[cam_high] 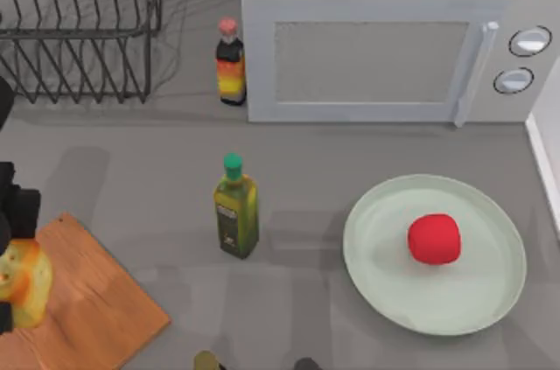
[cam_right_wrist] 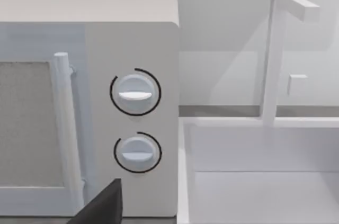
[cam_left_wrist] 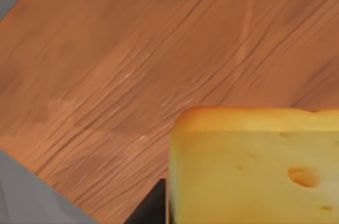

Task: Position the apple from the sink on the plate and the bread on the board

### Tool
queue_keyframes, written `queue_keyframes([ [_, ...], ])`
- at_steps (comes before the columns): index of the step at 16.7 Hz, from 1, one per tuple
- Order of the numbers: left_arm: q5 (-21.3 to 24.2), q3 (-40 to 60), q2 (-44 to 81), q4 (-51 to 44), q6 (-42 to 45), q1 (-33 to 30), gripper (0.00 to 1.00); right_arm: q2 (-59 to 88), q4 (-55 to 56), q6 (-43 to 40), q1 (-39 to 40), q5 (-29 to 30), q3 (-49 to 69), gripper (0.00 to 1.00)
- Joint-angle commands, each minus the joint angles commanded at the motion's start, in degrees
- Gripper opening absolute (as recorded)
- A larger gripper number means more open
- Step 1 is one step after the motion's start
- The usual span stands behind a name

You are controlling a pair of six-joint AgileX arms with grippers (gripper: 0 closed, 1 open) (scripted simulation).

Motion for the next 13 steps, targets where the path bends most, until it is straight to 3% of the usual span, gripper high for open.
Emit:
queue_keyframes([
  [13, 0.04, -6.42, 3.47, 10.02, -0.18, 0.09, 0.00, 0.00, 0.00, 0.00, 0.00, 0.00, 0.00, 1.00],
])
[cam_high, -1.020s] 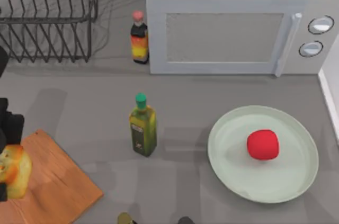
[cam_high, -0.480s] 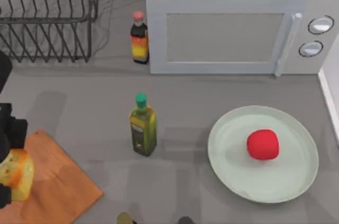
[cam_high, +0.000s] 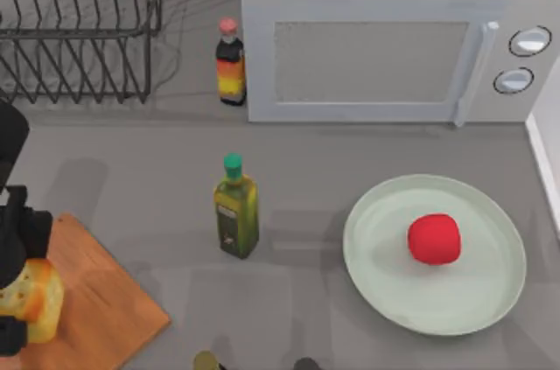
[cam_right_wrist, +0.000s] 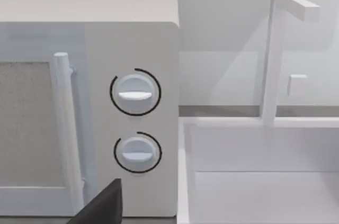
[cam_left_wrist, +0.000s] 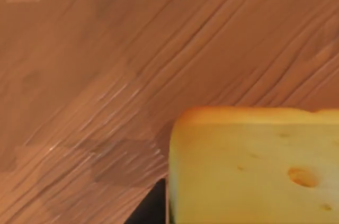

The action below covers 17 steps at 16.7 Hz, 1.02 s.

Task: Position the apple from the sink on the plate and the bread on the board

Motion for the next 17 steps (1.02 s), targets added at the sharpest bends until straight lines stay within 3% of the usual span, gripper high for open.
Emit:
queue_keyframes([
  [5, 0.01, -0.77, 0.47, 1.18, -0.09, 0.01, 0.00, 0.00, 0.00, 0.00, 0.00, 0.00, 0.00, 1.00],
  [17, 0.01, -0.77, 0.47, 1.18, -0.09, 0.01, 0.90, 0.00, 0.00, 0.00, 0.00, 0.00, 0.00, 1.00],
])
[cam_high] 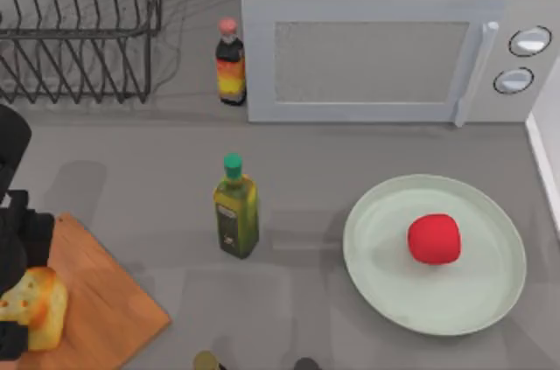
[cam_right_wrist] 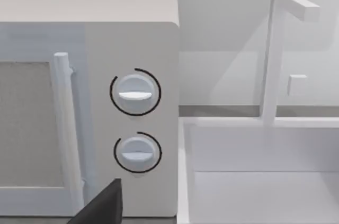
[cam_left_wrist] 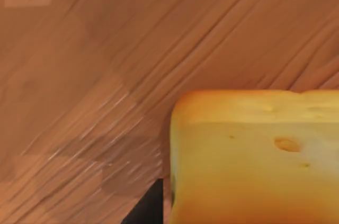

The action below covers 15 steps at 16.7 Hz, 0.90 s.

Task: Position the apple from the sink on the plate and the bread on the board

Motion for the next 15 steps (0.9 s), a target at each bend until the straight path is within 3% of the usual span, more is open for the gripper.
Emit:
queue_keyframes([
  [2, 0.00, 0.00, 0.00, 0.00, 0.00, 0.00, 1.00, 0.00, 0.00, 0.00, 0.00, 0.00, 0.00, 1.00],
  [11, 0.00, 0.04, -0.07, 0.02, 0.03, 0.02, 1.00, 0.00, 0.00, 0.00, 0.00, 0.00, 0.00, 1.00],
  [15, -0.14, -1.52, -6.00, 5.25, 5.77, 2.72, 1.00, 0.00, 0.00, 0.00, 0.00, 0.00, 0.00, 1.00],
])
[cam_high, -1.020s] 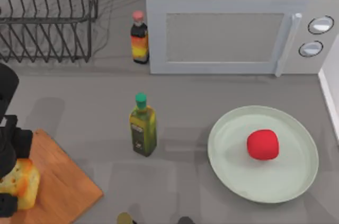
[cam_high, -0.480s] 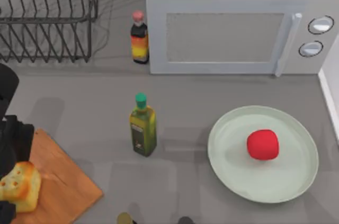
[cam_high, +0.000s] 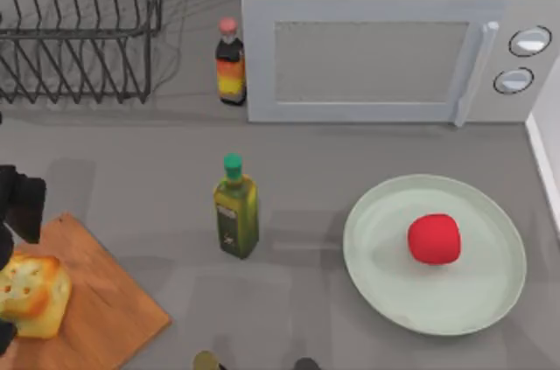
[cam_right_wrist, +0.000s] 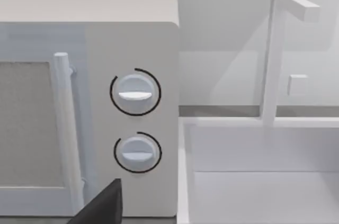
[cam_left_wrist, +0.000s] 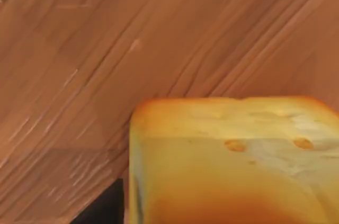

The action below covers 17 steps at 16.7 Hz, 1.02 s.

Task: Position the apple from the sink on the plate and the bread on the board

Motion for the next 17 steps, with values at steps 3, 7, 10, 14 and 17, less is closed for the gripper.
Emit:
queue_keyframes([
  [3, -0.24, -5.59, -10.06, 5.67, 9.41, 0.43, 1.00, 0.00, 0.00, 0.00, 0.00, 0.00, 0.00, 1.00],
  [7, -0.23, -14.06, -23.95, 13.15, 25.64, -0.34, 1.00, 0.00, 0.00, 0.00, 0.00, 0.00, 0.00, 1.00],
  [10, -0.18, -17.03, -37.50, 20.43, 42.69, 0.57, 1.00, 0.00, 0.00, 0.00, 0.00, 0.00, 0.00, 1.00],
  [14, 0.06, -25.58, -56.84, 28.44, 67.28, 1.38, 1.00, 0.00, 0.00, 0.00, 0.00, 0.00, 0.00, 1.00],
  [17, 1.58, -34.11, -68.44, 34.73, 80.48, 0.50, 1.00, 0.00, 0.00, 0.00, 0.00, 0.00, 0.00, 1.00],
])
